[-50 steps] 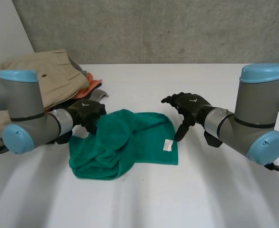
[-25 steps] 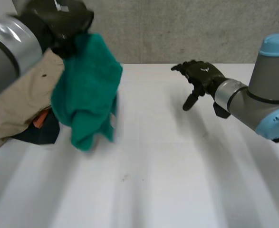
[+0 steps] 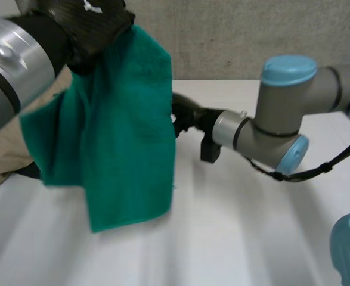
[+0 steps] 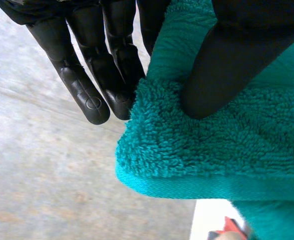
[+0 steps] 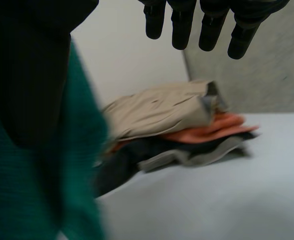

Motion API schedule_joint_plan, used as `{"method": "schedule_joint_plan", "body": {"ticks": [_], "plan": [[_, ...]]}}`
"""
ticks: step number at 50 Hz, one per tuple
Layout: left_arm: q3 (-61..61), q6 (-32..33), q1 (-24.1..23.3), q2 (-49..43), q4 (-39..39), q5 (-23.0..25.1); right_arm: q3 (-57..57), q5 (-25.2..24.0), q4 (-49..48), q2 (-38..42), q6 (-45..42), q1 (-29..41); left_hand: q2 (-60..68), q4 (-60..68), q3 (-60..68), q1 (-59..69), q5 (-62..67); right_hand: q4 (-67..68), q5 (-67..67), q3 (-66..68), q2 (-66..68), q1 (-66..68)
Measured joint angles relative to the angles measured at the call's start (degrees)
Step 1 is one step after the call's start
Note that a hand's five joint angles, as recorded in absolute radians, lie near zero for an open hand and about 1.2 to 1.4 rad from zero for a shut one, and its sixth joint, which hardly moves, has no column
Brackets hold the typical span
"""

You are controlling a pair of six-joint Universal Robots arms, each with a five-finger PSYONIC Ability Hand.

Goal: Fold the laundry.

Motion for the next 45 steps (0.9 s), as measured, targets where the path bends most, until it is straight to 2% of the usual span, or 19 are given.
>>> {"method": "schedule_joint_plan", "body": {"ticks": [6, 8, 10, 11, 12, 13, 16, 19, 24, 25, 28, 33, 38, 41, 45], "plan": [[-3.09, -3.10, -0.14, -1.39, 0.90, 0.29, 4.33, -0.99, -3.26, 1.48, 1.03, 3.12, 0.00, 0.00, 0.00, 0.00, 0.00, 0.10, 0.05, 0.12, 0.10, 0.03], [-4.02, -4.53, -0.18, -1.79, 1.27, 0.47, 5.25, -1.16, -3.91, 1.83, 1.27, 3.71, 0.00, 0.00, 0.00, 0.00, 0.00, 3.36, 3.07, 3.47, 3.99, 3.79], [-4.98, -6.32, -0.17, -2.22, 1.72, 0.81, 5.86, -1.36, -4.44, 2.08, 1.72, 4.08, 0.00, 0.00, 0.00, 0.00, 0.00, 16.20, 15.76, 16.37, 16.48, 16.18], [-4.98, -6.32, -0.17, -2.22, 1.72, 0.81, 5.86, -1.36, -4.44, 2.08, 1.72, 4.08, 0.00, 0.00, 0.00, 0.00, 0.00, 16.20, 15.76, 16.37, 16.48, 16.18], [-5.64, -8.03, -0.12, -2.56, 2.18, 1.23, 6.31, -1.70, -5.08, 2.23, 2.48, 4.29, 0.00, 0.00, 0.00, 0.00, 0.00, 30.42, 28.59, 30.63, 31.07, 30.14], [-5.92, -9.05, -0.05, -2.73, 2.48, 1.53, 6.44, -1.90, -5.38, 2.24, 2.84, 4.30, 0.00, 0.00, 0.00, 0.00, 0.00, 38.22, 37.50, 38.37, 39.19, 38.68], [-6.34, -11.39, 0.16, -3.05, 3.23, 2.30, 6.59, -2.33, -6.18, 2.15, 3.64, 4.08, 0.00, 0.00, 0.01, 0.00, 0.00, 53.51, 51.48, 53.55, 53.69, 48.58], [-6.24, -13.70, 0.48, -3.12, 4.12, 3.13, 6.48, -2.03, -6.75, 1.83, 3.52, 3.24, 0.00, 0.00, 0.00, 0.00, 0.00, 56.03, 52.27, 55.26, 54.44, 48.58], [-4.91, -18.81, 1.57, -2.74, 6.60, 4.14, 6.38, 2.29, -7.14, -0.77, -0.73, -0.84, 0.00, 0.00, 0.00, 0.00, 0.00, 56.50, 52.27, 55.39, 54.44, 48.58], [-4.11, -21.12, 2.30, -2.29, 7.75, 4.06, 6.73, 6.05, -6.98, -3.26, -4.78, -3.49, 0.00, 0.01, 0.00, 0.00, 0.00, 56.50, 52.28, 55.41, 54.44, 48.58], [-3.36, -24.06, 3.54, -1.34, 9.26, 3.55, 8.16, 11.41, -6.68, -7.53, -10.89, -6.93, 0.00, 0.01, 0.00, 0.49, 0.79, 56.53, 52.27, 55.42, 54.44, 48.58], [-3.25, -27.97, 5.89, 0.38, 11.82, 2.47, 13.50, 18.16, -6.98, -16.02, -20.50, -10.87, 0.00, 0.01, 0.01, 0.49, 0.79, 56.53, 52.28, 55.70, 54.44, 48.58], [-4.73, -29.29, 7.49, -0.18, 13.42, 2.39, 21.55, 20.06, -8.84, -23.21, -27.37, -11.59, 0.09, 0.01, 0.16, 0.49, 0.79, 56.55, 52.28, 55.93, 54.44, 48.58], [-6.75, -28.75, 8.18, -3.55, 13.95, 2.64, 28.33, 20.44, -10.31, -26.69, -31.89, -10.90, 0.15, 0.01, 0.21, 0.49, 0.79, 56.55, 52.28, 55.93, 54.44, 48.58], [-8.93, -26.16, 8.72, -10.51, 13.98, 2.61, 35.04, 21.01, -11.20, -27.36, -36.99, -9.20, 0.15, 0.01, 0.21, 0.49, 0.79, 56.55, 52.28, 55.93, 54.44, 48.58]]}}
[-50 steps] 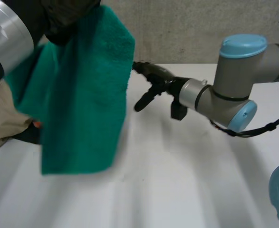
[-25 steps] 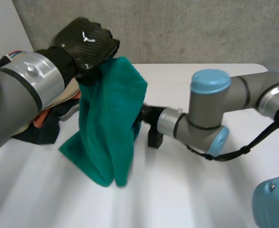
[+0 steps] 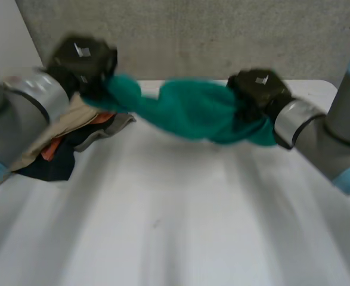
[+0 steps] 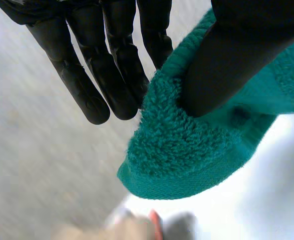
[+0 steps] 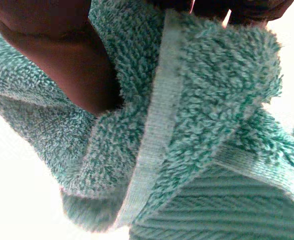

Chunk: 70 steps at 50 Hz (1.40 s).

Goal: Fold the laundry.

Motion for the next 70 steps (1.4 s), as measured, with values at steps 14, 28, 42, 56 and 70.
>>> {"method": "schedule_joint_plan", "body": {"ticks": [14, 28, 42, 56, 70], "plan": [[1.37, 8.14, -1.45, -17.85, -5.76, -4.83, 0.70, 6.09, 6.05, 9.90, -11.30, 2.22, -47.47, -48.02, -46.93, -44.85, -45.84, -44.30, -41.95, -43.37, -42.60, -36.90], [-2.34, 1.81, 1.37, -2.90, -9.40, -4.89, -12.95, 1.67, 21.17, 5.16, -11.13, -6.29, -54.72, -55.23, -54.21, -50.97, -52.96, -51.45, -48.98, -51.19, -49.07, -43.70], [-9.30, 1.64, 3.45, -6.56, -9.99, -2.04, -16.62, -0.56, 33.69, 10.91, -37.01, -8.59, -54.90, -55.23, -54.21, -50.97, -52.96, -49.17, -45.07, -48.18, -48.19, -41.68], [-15.48, 6.25, 4.36, -7.60, -11.39, -2.80, -11.81, -3.07, 33.55, 14.32, -24.19, -8.60, -52.91, -53.08, -52.95, -49.39, -50.67, -44.46, -40.69, -43.86, -43.00, -36.93], [-17.96, 9.28, 4.86, -7.19, -10.84, -4.13, -3.51, -3.48, 33.49, 7.41, -11.93, -12.51, -46.94, -47.02, -46.67, -43.62, -44.70, -43.17, -39.38, -43.38, -42.55, -36.12]]}}
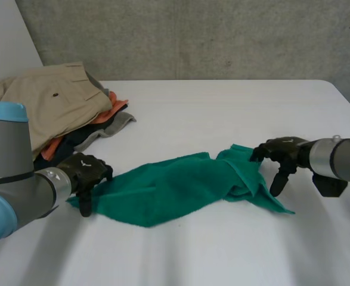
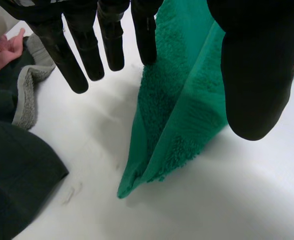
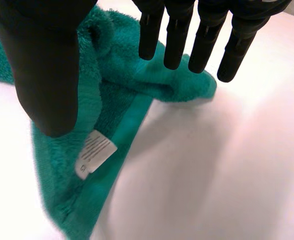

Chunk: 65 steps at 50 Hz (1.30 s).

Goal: Fold the laundry.

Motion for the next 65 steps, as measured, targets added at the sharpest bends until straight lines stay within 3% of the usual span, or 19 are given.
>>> {"method": "schedule_joint_plan", "body": {"ticks": [11, 13, 14, 15, 16, 18, 23, 31, 37, 41, 47, 56, 65], "plan": [[-0.37, 2.19, 0.46, -2.63, 2.21, -2.28, 14.95, 0.55, -6.68, -6.39, 7.59, -1.44, 13.08, 12.85, 12.86, 13.65, 12.74, 1.91, 1.79, 2.23, 2.28, 2.25], [-0.28, 2.55, 0.33, -3.22, 2.63, -2.48, 16.68, 0.99, -8.90, -6.52, 8.27, -1.07, 19.86, 19.73, 19.80, 21.32, 19.57, 6.50, 6.34, 7.19, 7.57, 7.00], [-0.12, 2.83, 0.18, -3.67, 2.97, -2.67, 17.93, 1.59, -10.99, -6.48, 8.99, -0.65, 30.14, 29.39, 29.31, 31.54, 29.18, 14.16, 13.94, 15.11, 15.80, 15.52], [-0.01, 2.96, 0.09, -3.89, 3.16, -2.79, 18.45, 1.98, -12.08, -6.40, 9.39, -0.41, 30.14, 29.39, 29.31, 31.54, 29.18, 20.87, 20.61, 22.77, 23.71, 22.09], [0.27, 3.16, -0.10, -4.20, 3.42, -3.04, 18.95, 2.50, -13.32, -6.31, 9.92, -0.12, 41.40, 41.02, 41.18, 42.66, 40.73, 28.89, 28.73, 29.79, 30.78, 28.75], [0.92, 3.34, -0.45, -4.39, 3.67, -3.55, 19.51, 4.13, -16.23, -6.06, 11.30, 0.51, 45.35, 45.64, 45.16, 44.14, 44.71, 40.62, 40.40, 41.39, 42.36, 39.55], [3.02, 3.18, -1.03, -3.32, 3.30, -5.21, 18.58, 7.83, -20.02, -6.58, 12.18, 1.19, 46.61, 46.74, 46.43, 44.14, 44.88, 43.23, 42.49, 43.42, 43.78, 39.95], [6.90, 1.39, 1.34, 9.56, 0.37, -5.71, 15.00, 12.63, -21.72, -18.28, -0.92, -0.73, 46.64, 46.75, 46.46, 44.14, 44.89, 43.39, 42.54, 43.42, 43.78, 39.95], [10.72, -2.77, 4.92, 24.48, -1.35, -0.03, 11.29, 11.44, -21.75, -30.28, -13.15, -2.64, 46.74, 46.77, 46.54, 44.14, 44.89, 43.39, 42.69, 43.42, 43.78, 39.95], [12.60, -5.92, 6.44, 27.64, -1.52, 2.90, 9.06, 10.56, -21.22, -32.32, -15.51, -3.25, 46.75, 46.78, 46.55, 44.14, 44.88, 43.39, 42.86, 43.42, 43.78, 39.95], [15.49, -8.51, 6.97, 23.50, -1.87, 3.66, 6.62, 9.63, -20.43, -28.80, -17.59, -4.03, 46.75, 46.88, 46.56, 44.14, 44.89, 43.39, 42.88, 43.42, 43.78, 39.95], [25.54, -8.82, 2.60, 5.99, -1.82, 1.86, 1.03, 10.09, -22.34, -15.01, -22.01, -0.98, 46.75, 46.99, 46.57, 44.14, 44.88, 43.39, 42.86, 43.42, 43.78, 39.95], [53.29, -14.14, -1.37, -5.46, 0.46, -1.26, -19.91, 17.80, -31.42, -1.23, -15.86, 2.06, 46.89, 47.01, 46.71, 44.14, 44.88, 43.64, 42.88, 43.86, 43.78, 39.95]]}}
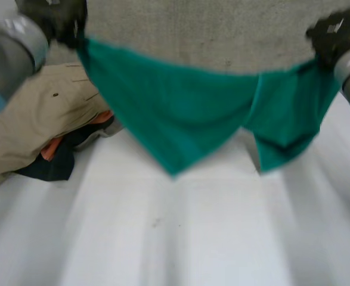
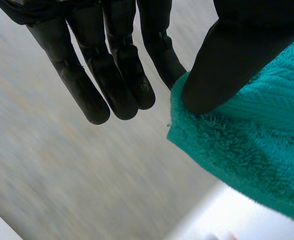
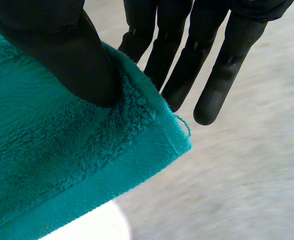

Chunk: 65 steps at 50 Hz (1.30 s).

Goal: Fold the laundry.

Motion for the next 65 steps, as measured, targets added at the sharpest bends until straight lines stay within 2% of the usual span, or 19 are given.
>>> {"method": "schedule_joint_plan", "body": {"ticks": [5, 11, 18, 27, 29, 31, 32, 33, 34, 39, 42, 48, 52, 56, 65], "plan": [[14.22, -5.74, -0.85, -1.15, 1.56, -3.47, -9.39, 4.66, -6.83, 1.24, 7.55, 0.84, 0.00, 0.00, 0.00, 0.00, 0.00, 0.03, 0.00, 0.00, 0.00, 0.00], [19.51, -9.48, -1.63, -1.14, 2.72, -5.42, -8.30, 4.28, -11.92, -1.37, 13.03, 1.87, 0.00, 0.00, 0.00, 0.00, 0.00, 0.04, 0.35, 0.00, 0.00, 0.00], [10.71, -9.87, -1.65, -1.80, 2.67, -5.48, 4.43, -2.10, -10.25, -5.29, 12.34, 2.30, 0.00, 0.00, 0.00, 0.00, 0.00, 0.04, 0.35, 0.00, 0.00, 0.00], [-1.67, -8.58, -0.44, -2.78, 6.60, -4.28, 26.35, -13.88, 8.87, -8.42, 4.66, 5.93, 0.00, 0.01, 0.00, 0.00, 0.00, -1.10, -0.82, -1.04, -1.19, -0.32], [-2.35, -8.01, -0.34, -3.04, 7.56, -3.93, 30.59, -16.77, 14.05, -8.66, 1.42, 7.84, 0.00, 0.01, 0.00, 0.00, 0.00, -7.91, -7.66, -7.65, -7.41, -4.58], [-2.15, -7.45, -0.41, -3.27, 8.17, -3.56, 32.82, -18.37, 17.46, -8.62, -1.63, 9.03, 0.00, 0.01, 0.00, 0.00, 0.00, -32.65, -33.26, -32.26, -33.69, -30.33], [-1.95, -7.31, -0.48, -3.32, 8.25, -3.46, 33.07, -18.55, 18.05, -8.58, -2.30, 9.20, 0.00, 0.01, 0.00, 0.00, 0.00, -34.80, -35.55, -35.56, -35.88, -32.52], [-1.50, -7.10, -0.62, -3.38, 8.27, -3.31, 33.05, -18.54, 18.95, -8.49, -3.40, 9.31, 0.00, 0.01, 0.00, 0.00, 0.00, -48.20, -49.07, -47.60, -47.83, -44.52], [-1.12, -6.98, -0.79, -3.38, 8.17, -3.22, 32.71, -18.33, 19.19, -8.42, -3.67, 9.22, 0.00, 0.01, 0.00, 0.00, 0.00, -51.75, -51.83, -51.06, -50.94, -47.82], [1.08, -6.65, -2.10, -2.79, 6.41, -2.83, 25.71, -14.69, 19.08, -8.06, 0.27, 6.94, 0.00, 0.01, 0.00, 0.00, 0.00, -56.95, -55.77, -56.26, -55.53, -52.28], [2.24, -6.69, -3.35, -1.35, 4.71, -2.56, 19.23, -12.82, 18.89, -7.76, 6.78, 4.85, 0.00, 0.01, 0.00, 0.00, 0.00, -56.97, -55.80, -56.26, -55.53, -52.28], [2.43, -7.01, -6.00, 3.45, 2.00, -1.62, 8.82, -13.90, 19.44, -5.41, 17.03, 2.27, 0.00, 0.01, 0.00, 0.00, -0.01, -56.97, -55.77, -56.26, -55.53, -52.28], [1.15, -7.13, -7.65, 7.62, 0.98, -0.67, 1.67, -17.08, 21.30, -0.38, 20.92, 2.45, 0.00, 0.01, 0.00, 0.00, 0.00, -56.97, -55.77, -56.26, -55.53, -52.28], [-1.64, -7.04, -9.49, 13.25, 0.62, 0.91, -7.51, -20.47, 24.93, 8.06, 23.63, 4.79, 0.00, 0.01, 0.00, 0.00, 0.00, -56.97, -55.78, -56.26, -55.54, -52.28], [-9.11, -6.44, -11.94, 23.87, 0.99, 5.28, -26.63, -23.50, 29.82, 26.12, 31.68, 10.98, 0.00, 0.01, 0.00, 0.00, 0.00, -55.75, -54.66, -55.00, -54.31, -51.17]]}}
